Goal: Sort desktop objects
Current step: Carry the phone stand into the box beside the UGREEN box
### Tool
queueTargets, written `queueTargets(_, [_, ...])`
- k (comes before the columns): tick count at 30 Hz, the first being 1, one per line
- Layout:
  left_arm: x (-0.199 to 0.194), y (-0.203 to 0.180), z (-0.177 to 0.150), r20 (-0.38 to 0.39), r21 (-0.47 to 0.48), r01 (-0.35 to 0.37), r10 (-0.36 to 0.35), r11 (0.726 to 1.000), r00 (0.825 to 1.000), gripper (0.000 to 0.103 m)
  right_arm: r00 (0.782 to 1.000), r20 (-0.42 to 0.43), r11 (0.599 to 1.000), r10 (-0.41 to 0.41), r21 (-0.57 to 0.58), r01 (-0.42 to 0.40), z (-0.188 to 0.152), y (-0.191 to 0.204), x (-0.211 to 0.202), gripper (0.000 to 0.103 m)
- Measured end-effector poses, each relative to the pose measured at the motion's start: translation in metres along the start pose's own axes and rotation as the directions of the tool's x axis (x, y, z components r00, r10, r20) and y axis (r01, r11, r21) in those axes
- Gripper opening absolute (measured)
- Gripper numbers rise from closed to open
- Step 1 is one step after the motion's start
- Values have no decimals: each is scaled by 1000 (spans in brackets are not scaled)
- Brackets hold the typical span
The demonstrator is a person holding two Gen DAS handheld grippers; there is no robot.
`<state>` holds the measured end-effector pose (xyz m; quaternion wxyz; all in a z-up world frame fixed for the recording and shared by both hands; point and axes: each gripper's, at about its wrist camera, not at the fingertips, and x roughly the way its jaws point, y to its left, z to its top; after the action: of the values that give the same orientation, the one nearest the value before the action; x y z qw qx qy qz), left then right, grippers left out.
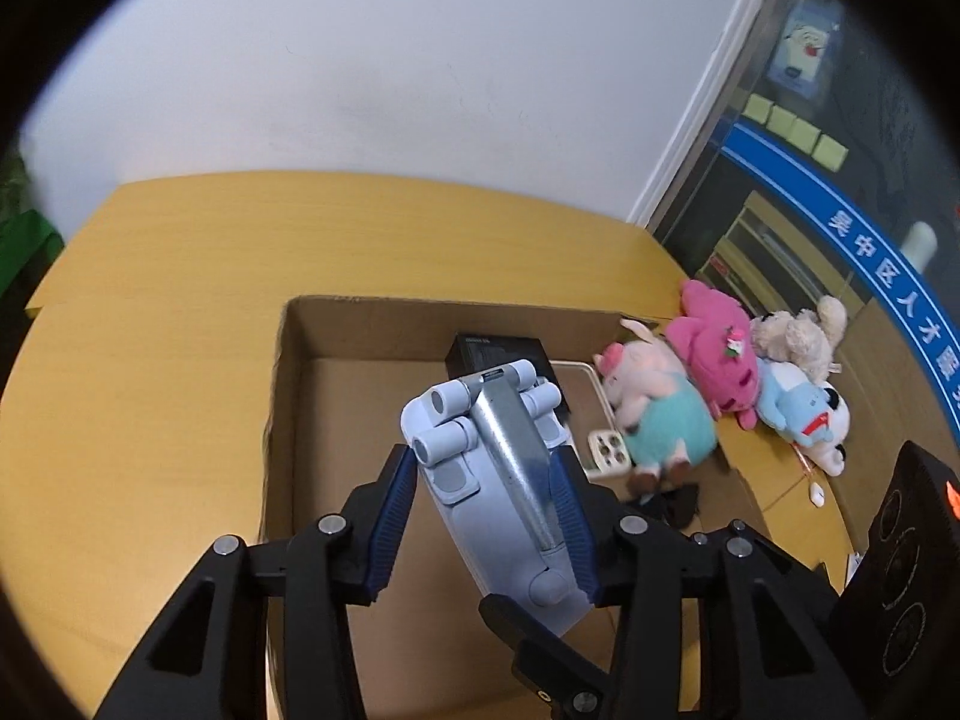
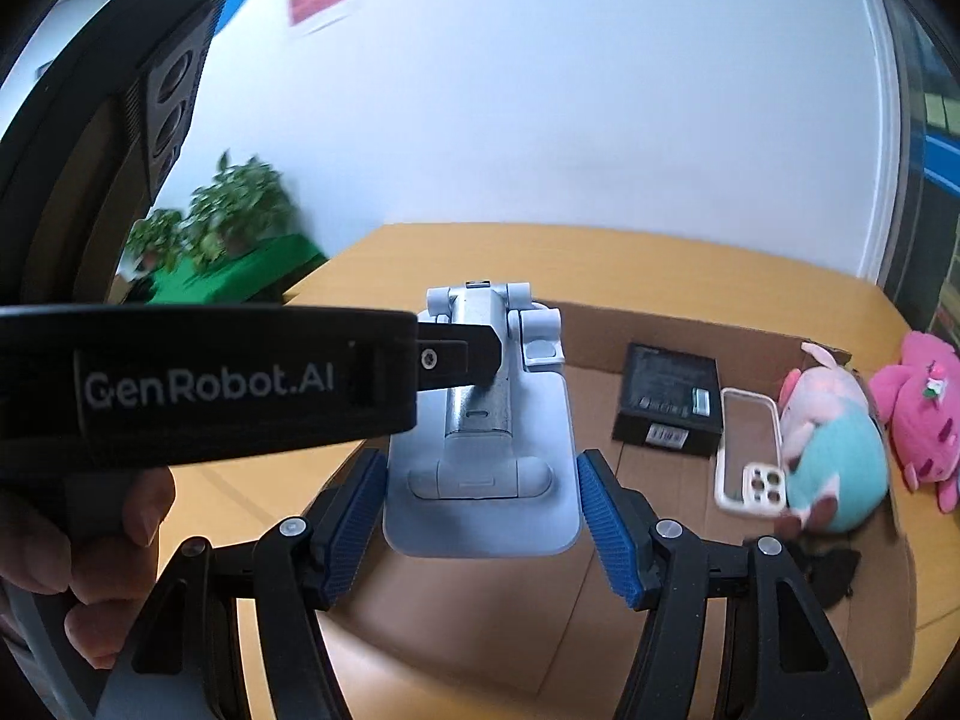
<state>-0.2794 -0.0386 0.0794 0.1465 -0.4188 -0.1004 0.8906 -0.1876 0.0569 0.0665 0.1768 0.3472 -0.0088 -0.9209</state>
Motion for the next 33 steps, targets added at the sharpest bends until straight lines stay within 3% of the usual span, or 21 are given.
queueTargets(4, [57,22,26,-96,-19,12,-13,1000,995,45,997,-80,998,6,65,0,21,-25,53,63])
queueTargets(9, [113,42,39,-184,-40,7,-14,999,983,45,985,-175,992,5,127,17,24,-44,110,63])
queueTargets(17, [184,65,38,-332,-85,2,-30,996,943,45,956,-292,977,-11,200,72,12,-67,179,63])
queueTargets(21, [205,74,31,-375,-96,-9,-27,995,927,45,940,-341,972,5,224,77,1,-71,200,64])
queueTargets(23, [208,76,28,-361,-102,-7,-31,995,932,45,930,-366,968,24,242,70,-5,-74,206,64])
queueTargets(29, [205,77,26,-337,-100,-3,-31,995,941,44,944,-325,982,58,187,4,-10,-81,171,64])
queueTargets(31, [201,77,27,-319,-99,4,-35,995,947,43,939,-331,990,91,132,-49,-10,-75,160,56])
queueTargets(33, [195,78,29,-299,-106,19,-50,994,953,43,915,-382,991,128,90,-101,-12,-65,164,33])
